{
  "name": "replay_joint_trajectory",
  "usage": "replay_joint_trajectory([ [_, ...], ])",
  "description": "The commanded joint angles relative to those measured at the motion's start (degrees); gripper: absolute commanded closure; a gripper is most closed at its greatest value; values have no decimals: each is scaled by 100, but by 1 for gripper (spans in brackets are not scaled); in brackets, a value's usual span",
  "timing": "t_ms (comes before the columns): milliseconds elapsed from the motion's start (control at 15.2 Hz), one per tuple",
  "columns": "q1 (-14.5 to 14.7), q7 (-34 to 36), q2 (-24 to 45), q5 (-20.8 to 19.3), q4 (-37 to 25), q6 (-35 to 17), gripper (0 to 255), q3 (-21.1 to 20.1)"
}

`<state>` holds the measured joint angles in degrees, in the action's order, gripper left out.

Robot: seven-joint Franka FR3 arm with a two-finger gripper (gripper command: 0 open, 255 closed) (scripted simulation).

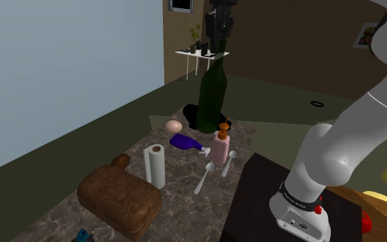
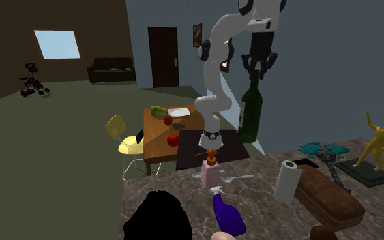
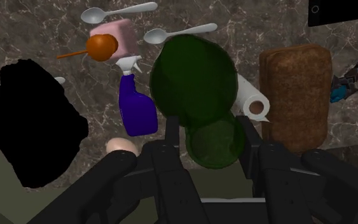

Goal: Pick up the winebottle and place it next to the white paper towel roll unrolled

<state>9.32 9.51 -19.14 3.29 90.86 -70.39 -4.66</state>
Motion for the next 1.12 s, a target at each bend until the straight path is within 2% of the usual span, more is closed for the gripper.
replay_joint_trajectory([
  [0, 81, 305, 120, 66, -145, 8, 255, -200],
  [396, 354, 1233, 712, 151, -755, -23, 255, -823],
  [726, 662, 2065, 1456, 35, -1564, 22, 255, -1357],
  [1056, 643, 1976, 1159, 114, -802, -452, 255, -1306],
])
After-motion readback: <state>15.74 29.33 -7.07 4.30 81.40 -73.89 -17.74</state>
